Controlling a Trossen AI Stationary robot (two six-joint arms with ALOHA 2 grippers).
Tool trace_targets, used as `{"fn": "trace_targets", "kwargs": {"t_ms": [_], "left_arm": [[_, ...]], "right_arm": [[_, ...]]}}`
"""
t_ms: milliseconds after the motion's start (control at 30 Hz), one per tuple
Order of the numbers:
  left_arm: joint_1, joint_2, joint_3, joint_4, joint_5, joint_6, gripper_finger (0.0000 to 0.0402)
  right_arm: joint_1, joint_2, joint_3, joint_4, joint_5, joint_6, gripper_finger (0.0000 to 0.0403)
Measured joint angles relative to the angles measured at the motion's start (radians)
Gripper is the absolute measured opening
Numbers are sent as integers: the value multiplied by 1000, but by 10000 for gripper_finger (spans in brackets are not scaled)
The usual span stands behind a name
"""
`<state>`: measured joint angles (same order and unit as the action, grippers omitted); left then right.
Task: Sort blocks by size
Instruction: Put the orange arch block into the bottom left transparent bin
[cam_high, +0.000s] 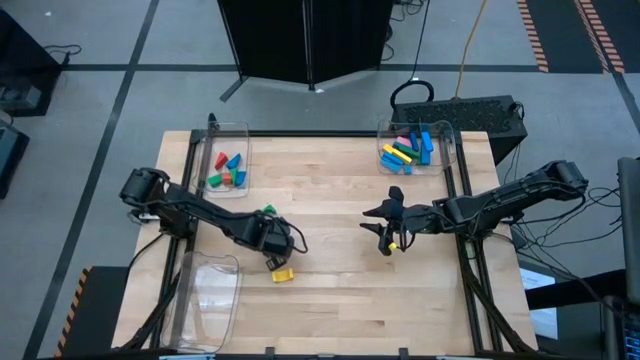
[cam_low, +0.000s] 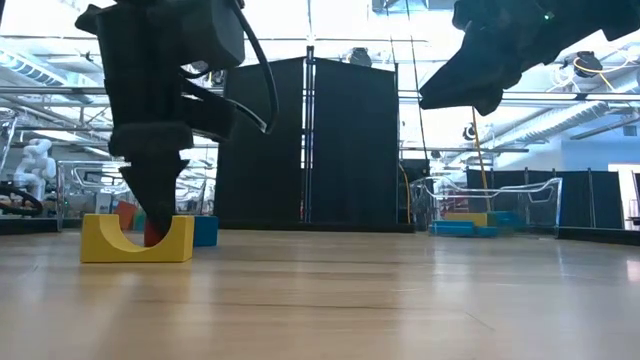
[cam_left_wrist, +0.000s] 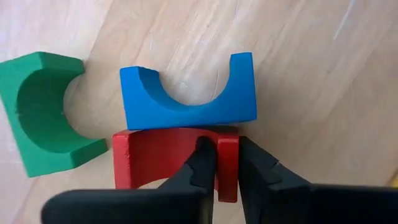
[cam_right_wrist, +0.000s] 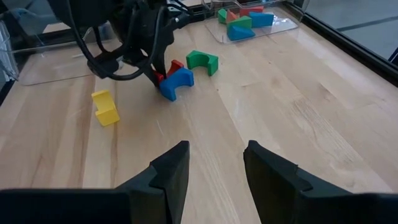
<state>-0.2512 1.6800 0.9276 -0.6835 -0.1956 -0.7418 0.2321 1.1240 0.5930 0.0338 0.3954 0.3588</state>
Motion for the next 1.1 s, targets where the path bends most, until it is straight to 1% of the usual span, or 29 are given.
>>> {"fn": "trace_targets", "kwargs": {"t_ms": [133, 367, 633, 767, 867, 1033, 1100], "left_arm": [[0, -39, 36, -83, 16, 15, 33], [-18, -153, 94, -184, 11, 18, 33], [-75, -259, 242, -519, 58, 18, 33], [-124, -291, 323, -629, 76, 9, 33], [-164, -309, 360, -657, 129, -43, 33], [-245, -321, 366, -660, 266, -182, 33], [-290, -316, 366, -659, 302, -240, 33]], "right_arm": [[0, 0, 0, -1, 0, -1, 148], [0, 0, 0, -9, 0, -4, 148], [0, 0, 0, -9, 0, -4, 148], [0, 0, 0, -9, 0, -4, 148], [0, 0, 0, -9, 0, -4, 148], [0, 0, 0, -17, -2, -4, 148], [0, 0, 0, -24, -3, -4, 148]]}}
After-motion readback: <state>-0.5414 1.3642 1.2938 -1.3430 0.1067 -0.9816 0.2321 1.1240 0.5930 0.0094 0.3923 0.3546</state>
